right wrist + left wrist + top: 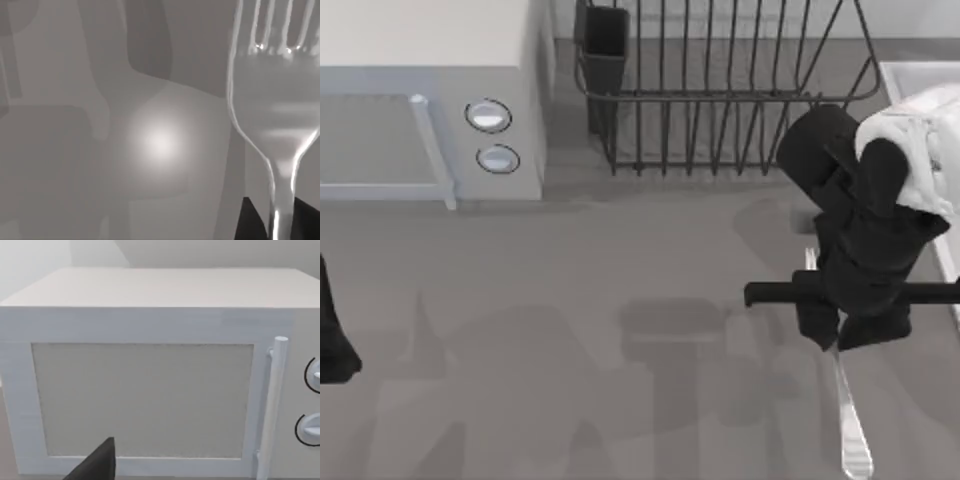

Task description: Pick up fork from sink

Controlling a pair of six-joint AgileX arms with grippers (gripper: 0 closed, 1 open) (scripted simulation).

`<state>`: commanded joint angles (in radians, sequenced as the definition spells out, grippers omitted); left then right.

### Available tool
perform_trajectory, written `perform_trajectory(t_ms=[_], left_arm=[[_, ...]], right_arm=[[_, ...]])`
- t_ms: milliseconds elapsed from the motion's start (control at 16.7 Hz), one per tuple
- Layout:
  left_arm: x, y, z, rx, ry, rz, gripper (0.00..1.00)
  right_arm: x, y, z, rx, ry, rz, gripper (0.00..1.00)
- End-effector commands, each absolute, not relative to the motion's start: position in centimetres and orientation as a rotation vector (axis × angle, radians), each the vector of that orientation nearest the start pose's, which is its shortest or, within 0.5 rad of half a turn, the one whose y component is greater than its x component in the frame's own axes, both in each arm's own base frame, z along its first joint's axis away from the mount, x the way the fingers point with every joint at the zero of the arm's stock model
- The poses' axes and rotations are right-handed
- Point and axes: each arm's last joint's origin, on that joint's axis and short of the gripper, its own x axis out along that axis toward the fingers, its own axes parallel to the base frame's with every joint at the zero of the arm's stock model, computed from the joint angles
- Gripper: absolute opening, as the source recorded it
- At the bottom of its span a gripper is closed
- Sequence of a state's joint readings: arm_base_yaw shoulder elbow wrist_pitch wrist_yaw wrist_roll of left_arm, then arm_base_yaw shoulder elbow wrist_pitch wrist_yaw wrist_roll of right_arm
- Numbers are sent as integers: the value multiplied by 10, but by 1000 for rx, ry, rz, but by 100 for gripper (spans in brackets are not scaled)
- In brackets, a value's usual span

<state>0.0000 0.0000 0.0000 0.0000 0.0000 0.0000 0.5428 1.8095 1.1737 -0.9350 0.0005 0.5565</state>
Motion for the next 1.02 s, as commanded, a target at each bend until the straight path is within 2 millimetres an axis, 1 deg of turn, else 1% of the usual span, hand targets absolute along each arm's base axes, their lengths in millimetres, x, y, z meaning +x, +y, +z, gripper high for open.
perform_trajectory(t_ms=[660, 720, 1020], left_arm=[[106, -1, 160, 0, 0, 0, 100], [106, -1, 160, 0, 0, 0, 100], [106, -1, 160, 0, 0, 0, 100]], right_arm=[[274, 168, 160, 8, 1571, -8, 98], [274, 168, 160, 8, 1571, -8, 100], [274, 168, 160, 8, 1571, -8, 100]])
